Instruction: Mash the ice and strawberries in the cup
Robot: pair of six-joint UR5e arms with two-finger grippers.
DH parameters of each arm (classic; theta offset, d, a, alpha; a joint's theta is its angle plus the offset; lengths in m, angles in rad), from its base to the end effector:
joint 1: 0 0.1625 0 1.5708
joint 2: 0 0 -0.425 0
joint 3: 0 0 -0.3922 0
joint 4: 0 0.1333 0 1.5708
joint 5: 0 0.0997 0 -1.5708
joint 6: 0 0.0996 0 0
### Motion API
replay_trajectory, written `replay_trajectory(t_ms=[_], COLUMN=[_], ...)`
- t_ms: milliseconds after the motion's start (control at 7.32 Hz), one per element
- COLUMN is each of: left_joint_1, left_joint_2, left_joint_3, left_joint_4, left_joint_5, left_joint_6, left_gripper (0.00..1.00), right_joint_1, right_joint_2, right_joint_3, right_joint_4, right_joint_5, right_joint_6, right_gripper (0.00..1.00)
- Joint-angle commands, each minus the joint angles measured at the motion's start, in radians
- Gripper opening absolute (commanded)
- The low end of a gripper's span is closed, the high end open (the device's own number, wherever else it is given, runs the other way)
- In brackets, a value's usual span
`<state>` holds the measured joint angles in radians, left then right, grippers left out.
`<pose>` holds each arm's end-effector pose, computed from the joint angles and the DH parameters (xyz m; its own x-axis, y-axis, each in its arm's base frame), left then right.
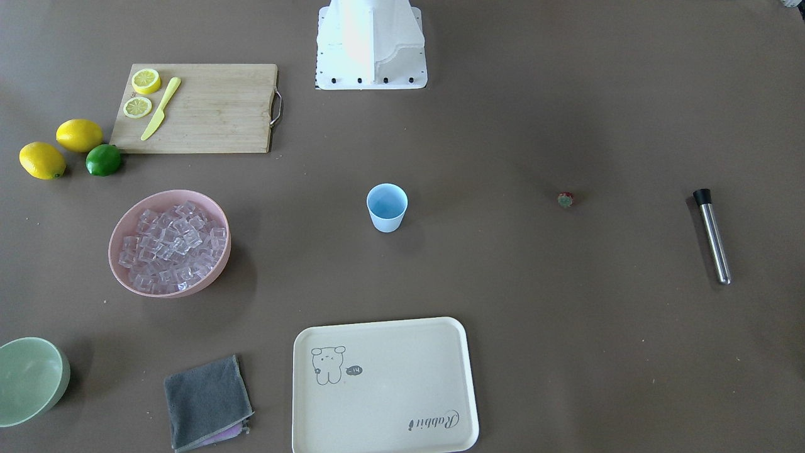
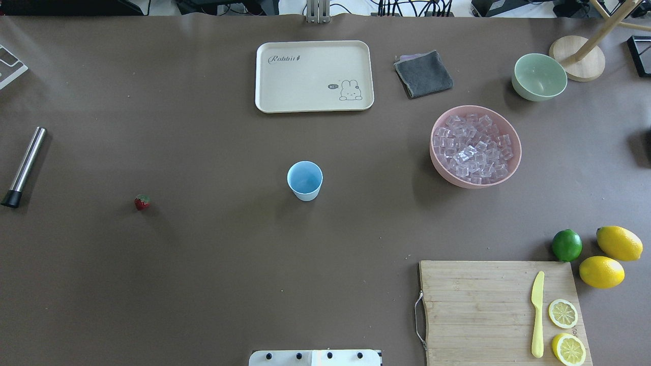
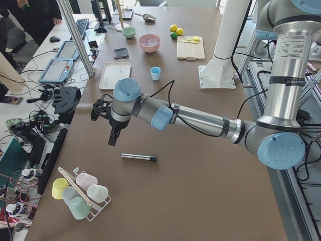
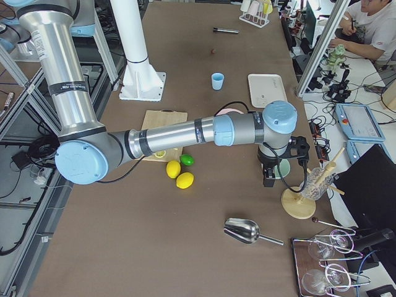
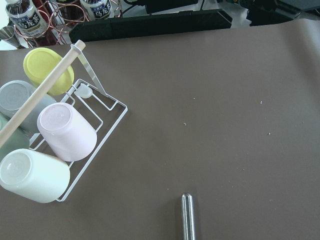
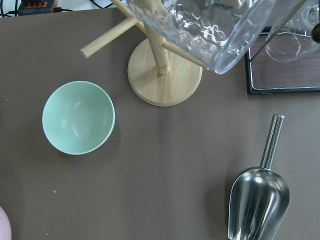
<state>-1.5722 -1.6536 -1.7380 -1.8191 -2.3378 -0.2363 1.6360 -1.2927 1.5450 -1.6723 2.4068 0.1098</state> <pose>-0.0649 -0.5369 0.5043 0.7002 0.1158 -0.7045 0.1699 0.9314 0.3220 0.0987 -0.5999 0.5243 0.6651 0.0410 0.7456 -0.1381 0.9880 0.0689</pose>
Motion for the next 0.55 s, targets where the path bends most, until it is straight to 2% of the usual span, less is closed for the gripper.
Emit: replay_trajectory(t_ms=[0,410], left_joint_1=[-0.002,0.001], left_joint_2=[0.005,-0.014], left_joint_3=[-0.024,-0.008], left_joint_4=[0.004,-0.003], left_joint_5=[0.000,0.009], left_joint_6=[-0.001,0.009], left_gripper=[0.98,0.98], right_joint_1=[0.007,0.008], right_joint_2=[-0.005,-0.020], right_joint_3=[0.003,0.016], right_joint_4=[-0.001,0.003], right_joint_5=[0.008,0.005], right_joint_6=[-0.002,-0.002], right_gripper=[1.00,1.00])
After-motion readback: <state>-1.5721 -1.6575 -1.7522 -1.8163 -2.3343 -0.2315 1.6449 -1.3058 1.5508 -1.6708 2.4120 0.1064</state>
